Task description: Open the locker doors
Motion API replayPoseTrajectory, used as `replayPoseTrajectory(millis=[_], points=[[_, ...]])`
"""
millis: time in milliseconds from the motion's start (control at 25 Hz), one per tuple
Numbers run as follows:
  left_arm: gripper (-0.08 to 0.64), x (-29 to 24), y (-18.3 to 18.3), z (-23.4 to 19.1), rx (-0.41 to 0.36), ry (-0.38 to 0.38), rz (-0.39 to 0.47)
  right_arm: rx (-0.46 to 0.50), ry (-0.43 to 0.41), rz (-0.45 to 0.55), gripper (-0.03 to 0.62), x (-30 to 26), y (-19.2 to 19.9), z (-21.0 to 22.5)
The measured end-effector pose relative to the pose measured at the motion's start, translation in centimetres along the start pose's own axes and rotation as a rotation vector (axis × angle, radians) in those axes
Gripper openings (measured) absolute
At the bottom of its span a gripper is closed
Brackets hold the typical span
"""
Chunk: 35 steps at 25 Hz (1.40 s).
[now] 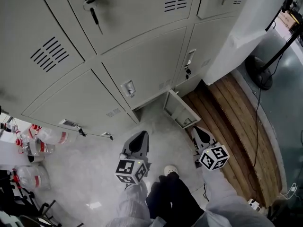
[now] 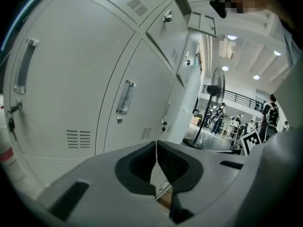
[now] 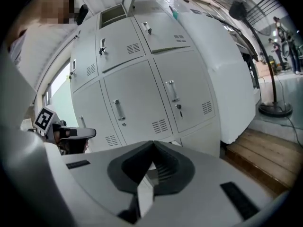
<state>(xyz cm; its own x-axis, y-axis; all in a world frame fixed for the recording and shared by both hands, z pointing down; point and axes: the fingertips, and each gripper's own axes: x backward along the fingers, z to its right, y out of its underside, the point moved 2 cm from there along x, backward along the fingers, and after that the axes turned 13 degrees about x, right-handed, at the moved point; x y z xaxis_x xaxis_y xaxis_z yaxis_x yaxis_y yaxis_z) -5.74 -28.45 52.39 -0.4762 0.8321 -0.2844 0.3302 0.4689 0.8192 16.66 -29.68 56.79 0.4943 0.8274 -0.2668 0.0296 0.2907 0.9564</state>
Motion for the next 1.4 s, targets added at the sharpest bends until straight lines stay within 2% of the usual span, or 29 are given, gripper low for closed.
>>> replayPoseTrajectory(millis=[40, 80, 120, 160, 320, 440, 920, 1240, 1400], points=[[0.012, -1.5, 4.7, -3.4, -0.003, -0.007, 0.008, 0.000, -0.004, 0.003, 0.000, -2.1, 5.8, 0.1], [0.012, -2.5, 8.1, -5.8, -0.004, -0.013, 0.016, 0.007, -0.010, 0.004, 0.000, -3.7, 9.8, 0.1], [0.012, -2.8, 9.7, -7.0, -0.007, -0.019, 0.022, 0.011, -0.019, 0.005, 0.000, -4.5, 11.8, -0.2], [0.012, -2.5, 9.8, -7.2, -0.009, -0.023, 0.025, 0.010, -0.029, 0.008, 0.000, -4.6, 11.9, -0.7], [0.012, 0.3, 6.0, -4.4, -0.020, -0.018, 0.051, 0.038, -0.057, 0.043, 0.000, -2.8, 6.4, -3.0], [0.012, 1.6, 4.6, -3.0, -0.053, -0.006, 0.069, 0.088, -0.060, 0.085, 0.000, -1.7, 3.6, -4.0], [0.012, 6.1, 1.6, 1.8, -0.068, 0.028, 0.086, 0.095, 0.010, 0.128, 0.000, 4.0, -3.6, -5.2], [0.012, 8.3, -1.0, 4.5, -0.080, 0.028, 0.127, 0.091, -0.002, 0.137, 0.000, 6.8, -8.3, -6.1], [0.012, 9.2, -1.9, 5.9, -0.092, 0.029, 0.143, 0.122, -0.002, 0.140, 0.000, 8.1, -10.1, -6.2]])
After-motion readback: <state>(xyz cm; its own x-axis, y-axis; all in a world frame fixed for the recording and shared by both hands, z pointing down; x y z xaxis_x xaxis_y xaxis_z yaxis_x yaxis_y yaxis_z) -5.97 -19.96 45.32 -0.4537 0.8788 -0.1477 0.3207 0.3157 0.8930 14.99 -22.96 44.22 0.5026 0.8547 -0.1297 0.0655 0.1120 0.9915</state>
